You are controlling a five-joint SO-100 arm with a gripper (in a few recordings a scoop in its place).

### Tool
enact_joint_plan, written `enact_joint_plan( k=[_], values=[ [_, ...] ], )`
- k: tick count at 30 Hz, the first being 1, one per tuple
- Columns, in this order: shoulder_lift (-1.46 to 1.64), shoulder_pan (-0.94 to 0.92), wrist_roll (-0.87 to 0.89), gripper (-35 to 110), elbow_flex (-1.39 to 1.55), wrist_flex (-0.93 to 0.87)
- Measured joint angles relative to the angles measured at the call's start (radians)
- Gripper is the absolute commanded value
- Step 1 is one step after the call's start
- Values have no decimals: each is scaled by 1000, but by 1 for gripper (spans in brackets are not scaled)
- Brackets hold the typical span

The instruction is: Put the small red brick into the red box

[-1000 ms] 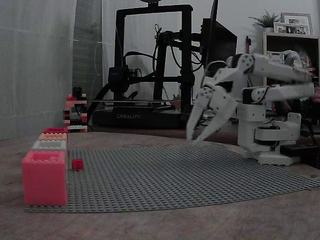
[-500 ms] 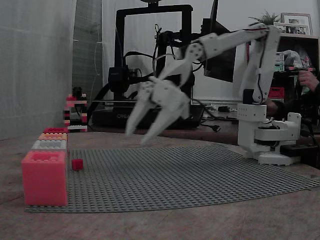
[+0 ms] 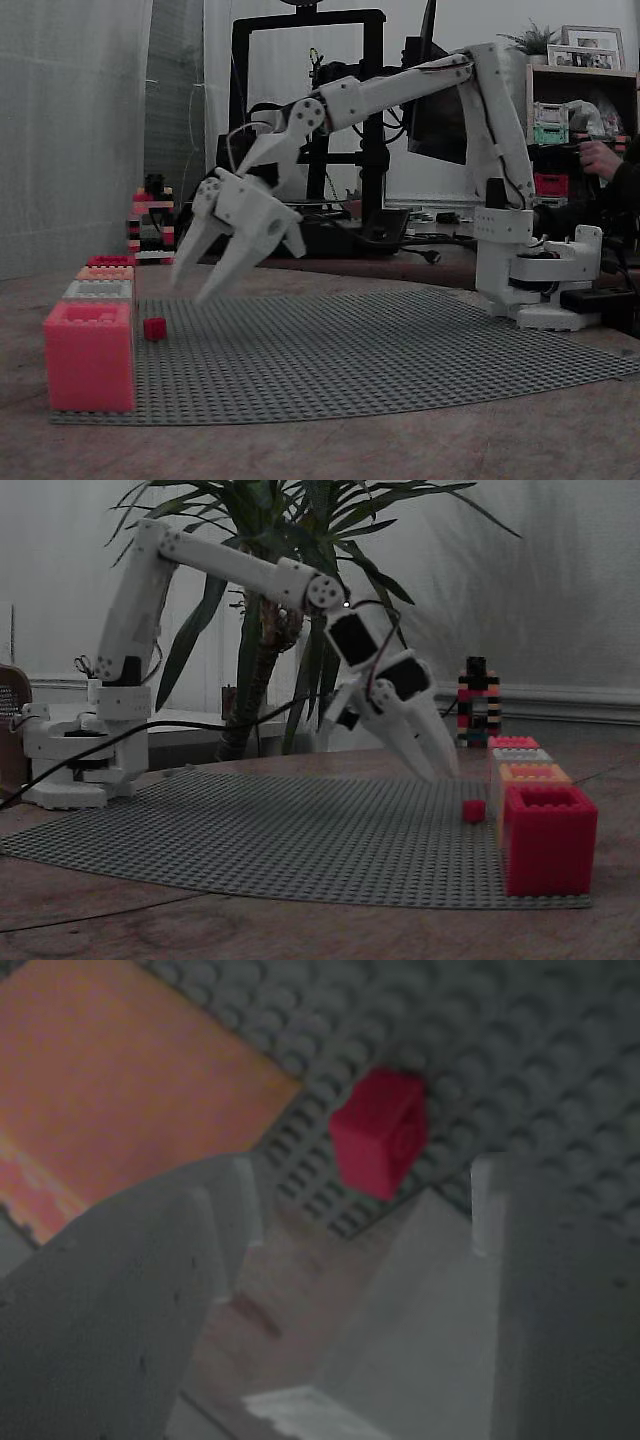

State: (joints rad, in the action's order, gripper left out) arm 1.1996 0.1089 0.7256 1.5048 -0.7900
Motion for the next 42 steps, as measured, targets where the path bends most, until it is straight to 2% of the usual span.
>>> enact_joint_plan(
  k=[30,42],
  values=[
    [-336,2,9,16,-419,-129],
    [-396,2,9,8,-494,-149]
  ],
)
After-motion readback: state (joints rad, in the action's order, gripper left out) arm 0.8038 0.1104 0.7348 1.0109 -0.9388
